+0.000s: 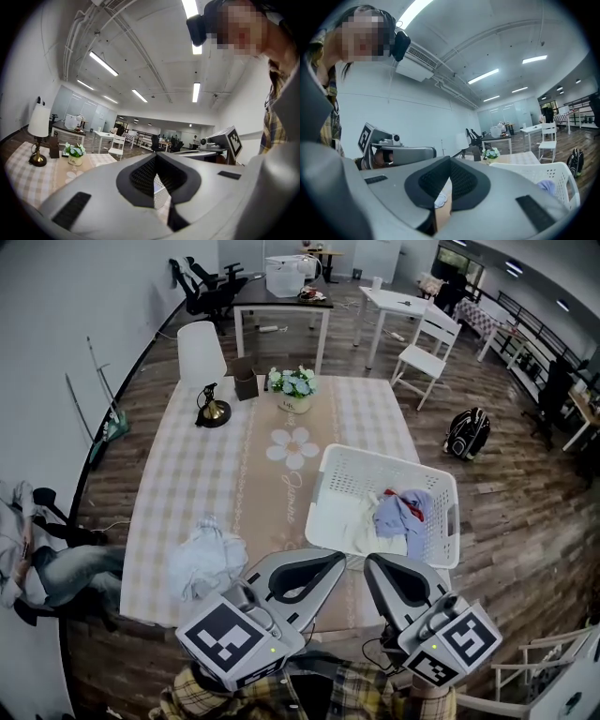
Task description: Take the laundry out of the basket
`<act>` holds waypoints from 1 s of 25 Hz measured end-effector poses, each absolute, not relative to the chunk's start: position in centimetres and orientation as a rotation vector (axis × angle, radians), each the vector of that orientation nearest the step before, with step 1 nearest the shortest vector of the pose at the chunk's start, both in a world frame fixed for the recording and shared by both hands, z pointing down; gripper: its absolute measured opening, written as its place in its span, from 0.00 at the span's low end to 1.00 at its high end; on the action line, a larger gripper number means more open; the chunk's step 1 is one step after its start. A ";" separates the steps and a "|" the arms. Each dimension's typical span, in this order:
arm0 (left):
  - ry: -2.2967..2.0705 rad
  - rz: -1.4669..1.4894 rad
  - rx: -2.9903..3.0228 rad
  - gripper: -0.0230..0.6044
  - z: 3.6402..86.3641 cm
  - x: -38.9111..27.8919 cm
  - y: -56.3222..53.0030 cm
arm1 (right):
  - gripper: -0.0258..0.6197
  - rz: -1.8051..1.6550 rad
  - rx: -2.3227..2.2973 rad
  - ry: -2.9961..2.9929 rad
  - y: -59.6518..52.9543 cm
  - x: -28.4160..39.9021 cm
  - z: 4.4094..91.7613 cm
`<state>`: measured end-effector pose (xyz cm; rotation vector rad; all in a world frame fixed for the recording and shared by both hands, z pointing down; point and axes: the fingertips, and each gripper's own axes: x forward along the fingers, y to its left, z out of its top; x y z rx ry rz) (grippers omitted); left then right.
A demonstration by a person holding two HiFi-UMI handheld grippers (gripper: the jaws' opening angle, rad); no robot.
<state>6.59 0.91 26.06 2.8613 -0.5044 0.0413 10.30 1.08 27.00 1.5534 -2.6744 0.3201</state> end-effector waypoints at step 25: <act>-0.391 0.111 2.897 0.07 29.0 11.2 -1.5 | 0.04 0.322 1.855 -2.431 0.8 19.6 28.7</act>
